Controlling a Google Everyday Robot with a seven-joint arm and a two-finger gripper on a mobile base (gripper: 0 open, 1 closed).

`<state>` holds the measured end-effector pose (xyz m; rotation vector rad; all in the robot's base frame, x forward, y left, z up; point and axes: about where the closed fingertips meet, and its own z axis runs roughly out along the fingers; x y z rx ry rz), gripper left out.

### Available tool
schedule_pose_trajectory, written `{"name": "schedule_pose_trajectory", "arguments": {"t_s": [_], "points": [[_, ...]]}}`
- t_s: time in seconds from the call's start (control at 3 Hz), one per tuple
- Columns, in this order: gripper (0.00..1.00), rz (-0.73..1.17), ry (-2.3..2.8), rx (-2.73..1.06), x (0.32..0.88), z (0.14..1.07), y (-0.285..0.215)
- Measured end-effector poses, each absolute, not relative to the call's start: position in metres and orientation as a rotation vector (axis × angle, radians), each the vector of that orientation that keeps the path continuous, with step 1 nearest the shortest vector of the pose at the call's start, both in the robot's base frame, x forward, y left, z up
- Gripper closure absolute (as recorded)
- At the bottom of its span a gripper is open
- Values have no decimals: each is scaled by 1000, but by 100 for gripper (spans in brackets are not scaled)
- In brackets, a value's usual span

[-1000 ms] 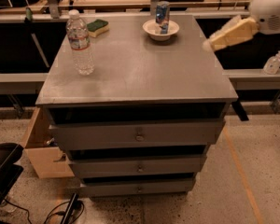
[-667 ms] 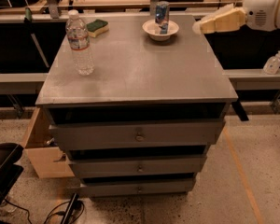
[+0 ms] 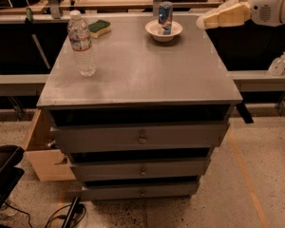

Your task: Pick redbull can from paper bowl and place on counter

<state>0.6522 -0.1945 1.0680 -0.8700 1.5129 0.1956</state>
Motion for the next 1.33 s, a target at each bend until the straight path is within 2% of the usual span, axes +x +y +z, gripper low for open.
{"name": "schedule_pose_trajectory", "arguments": {"t_s": [0.33,0.67,1.33], "points": [[0,259,1508,-790,688,1052,-199],[0,306,1550,-656,748,1023,-212],[0,311,1669,-549,842,979,-231]]}}
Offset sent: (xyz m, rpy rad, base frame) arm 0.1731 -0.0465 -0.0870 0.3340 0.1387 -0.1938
